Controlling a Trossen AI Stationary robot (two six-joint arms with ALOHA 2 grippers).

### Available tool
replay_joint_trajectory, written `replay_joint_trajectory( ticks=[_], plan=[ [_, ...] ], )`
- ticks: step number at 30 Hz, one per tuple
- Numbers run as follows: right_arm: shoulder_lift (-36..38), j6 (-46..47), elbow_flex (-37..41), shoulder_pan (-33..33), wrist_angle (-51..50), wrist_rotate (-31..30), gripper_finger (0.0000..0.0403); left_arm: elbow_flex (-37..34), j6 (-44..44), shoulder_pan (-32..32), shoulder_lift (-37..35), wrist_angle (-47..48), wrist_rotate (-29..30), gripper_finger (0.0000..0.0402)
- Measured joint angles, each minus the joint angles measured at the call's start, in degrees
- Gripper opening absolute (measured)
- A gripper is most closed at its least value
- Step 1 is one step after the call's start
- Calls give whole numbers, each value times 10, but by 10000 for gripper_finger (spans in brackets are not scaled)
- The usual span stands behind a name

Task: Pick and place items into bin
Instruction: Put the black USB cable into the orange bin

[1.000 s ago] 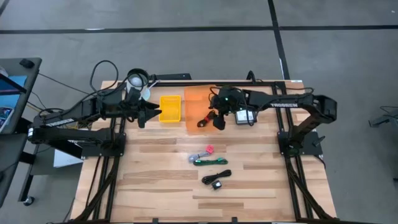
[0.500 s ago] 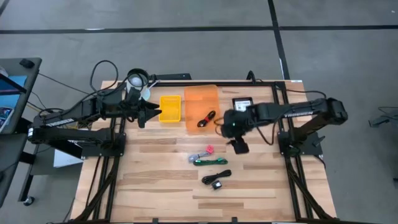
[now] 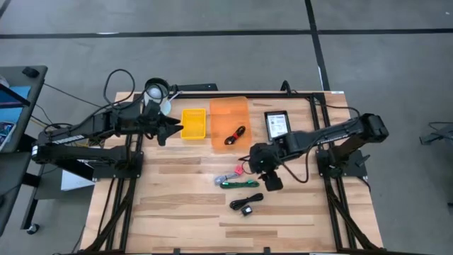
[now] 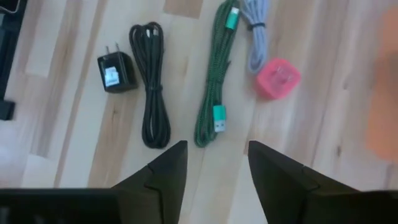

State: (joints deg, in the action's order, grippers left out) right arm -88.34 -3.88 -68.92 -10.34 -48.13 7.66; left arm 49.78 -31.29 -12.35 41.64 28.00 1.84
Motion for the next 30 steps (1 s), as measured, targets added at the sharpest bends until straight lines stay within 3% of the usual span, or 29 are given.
replay_joint_trajectory(
  ticks=[7, 17, 30],
  plan=[
    [-39, 19, 0, -27, 6, 1, 155, 0, 0, 0, 0, 44, 1, 189],
    [-84, 125, 0, -83, 20, 0, 154, 0, 1, 0, 0, 72, 1, 189],
    [-133, 150, 0, -138, 73, -19, 139, 0, 0, 0, 0, 73, 1, 189]
  ],
)
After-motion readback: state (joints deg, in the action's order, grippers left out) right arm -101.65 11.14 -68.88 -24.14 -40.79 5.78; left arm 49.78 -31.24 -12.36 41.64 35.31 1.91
